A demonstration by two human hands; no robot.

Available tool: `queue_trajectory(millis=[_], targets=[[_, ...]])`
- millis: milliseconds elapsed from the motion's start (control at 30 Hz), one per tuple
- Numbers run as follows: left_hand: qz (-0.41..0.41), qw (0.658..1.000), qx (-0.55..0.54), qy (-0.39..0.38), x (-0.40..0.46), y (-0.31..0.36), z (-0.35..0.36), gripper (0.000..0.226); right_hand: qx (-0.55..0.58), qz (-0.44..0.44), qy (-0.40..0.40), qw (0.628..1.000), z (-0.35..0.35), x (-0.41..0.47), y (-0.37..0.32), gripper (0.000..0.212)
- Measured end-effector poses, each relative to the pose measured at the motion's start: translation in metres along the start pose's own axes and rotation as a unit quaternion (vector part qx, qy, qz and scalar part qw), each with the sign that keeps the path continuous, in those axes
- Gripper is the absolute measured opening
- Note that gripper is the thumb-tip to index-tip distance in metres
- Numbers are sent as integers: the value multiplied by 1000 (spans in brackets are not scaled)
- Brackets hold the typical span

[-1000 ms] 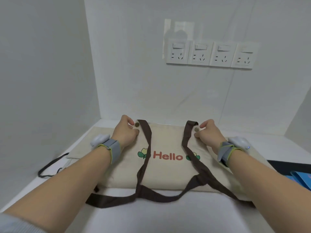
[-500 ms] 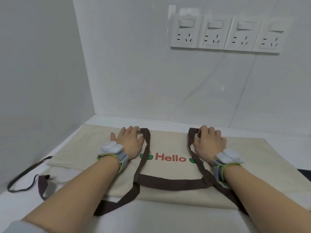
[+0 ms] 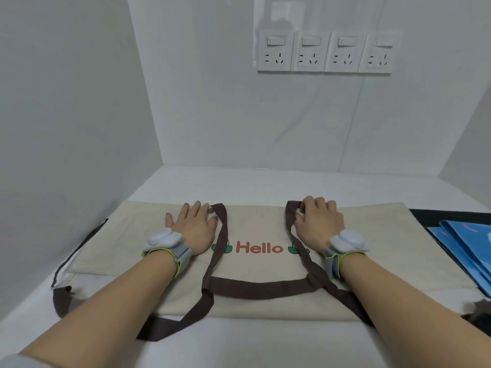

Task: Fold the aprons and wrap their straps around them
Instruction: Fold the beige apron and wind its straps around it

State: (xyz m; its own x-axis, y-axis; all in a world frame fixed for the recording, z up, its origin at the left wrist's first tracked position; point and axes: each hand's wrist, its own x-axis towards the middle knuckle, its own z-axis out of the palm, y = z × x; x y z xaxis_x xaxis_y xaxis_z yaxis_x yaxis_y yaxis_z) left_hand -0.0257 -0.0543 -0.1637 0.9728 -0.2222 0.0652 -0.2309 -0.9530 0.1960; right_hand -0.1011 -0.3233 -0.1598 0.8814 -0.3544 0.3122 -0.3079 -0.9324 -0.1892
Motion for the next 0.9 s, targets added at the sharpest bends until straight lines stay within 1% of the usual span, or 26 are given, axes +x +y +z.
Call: queue_trajectory(millis=[67,100,167,233,300,367,433,533,633,733,833,900], targets=[[6,1000,-21,5,-17,-4,-4,46,0,-9,-19,1000,-7,-14,-1,25],[8,999,-45,14,-23,-4,-10,43,18,-14,-43,999,-11,-18,0,27],[18,994,-102,36,-31,5,-26,41,105,-16,-94,990,-26,-23,5,34],[53,986,-152,48,-39,29,-46,43,178,-19,-112,978,-47,-30,16,40],[121,975,-177,54,-54,68,-58,46,181,-37,-99,978,-72,-41,35,37],[205,960,-183,48,-73,115,-59,41,177,-27,-84,980,-97,-56,61,28],[284,941,-181,18,-95,161,-50,38,179,13,-72,981,-118,-71,93,22],[368,914,-166,-37,-125,222,-26,34,179,81,-56,979,-145,-100,144,19],[410,894,-167,-68,-143,259,-8,35,173,132,-61,974,-158,-122,176,26],[431,884,-155,-87,-157,283,1,41,177,157,-72,969,-167,-132,194,28],[438,888,-123,-65,-164,288,6,39,198,151,-98,963,-169,-134,191,24],[453,885,-101,-49,-162,287,10,28,213,151,-111,959,-169,-135,185,24]])
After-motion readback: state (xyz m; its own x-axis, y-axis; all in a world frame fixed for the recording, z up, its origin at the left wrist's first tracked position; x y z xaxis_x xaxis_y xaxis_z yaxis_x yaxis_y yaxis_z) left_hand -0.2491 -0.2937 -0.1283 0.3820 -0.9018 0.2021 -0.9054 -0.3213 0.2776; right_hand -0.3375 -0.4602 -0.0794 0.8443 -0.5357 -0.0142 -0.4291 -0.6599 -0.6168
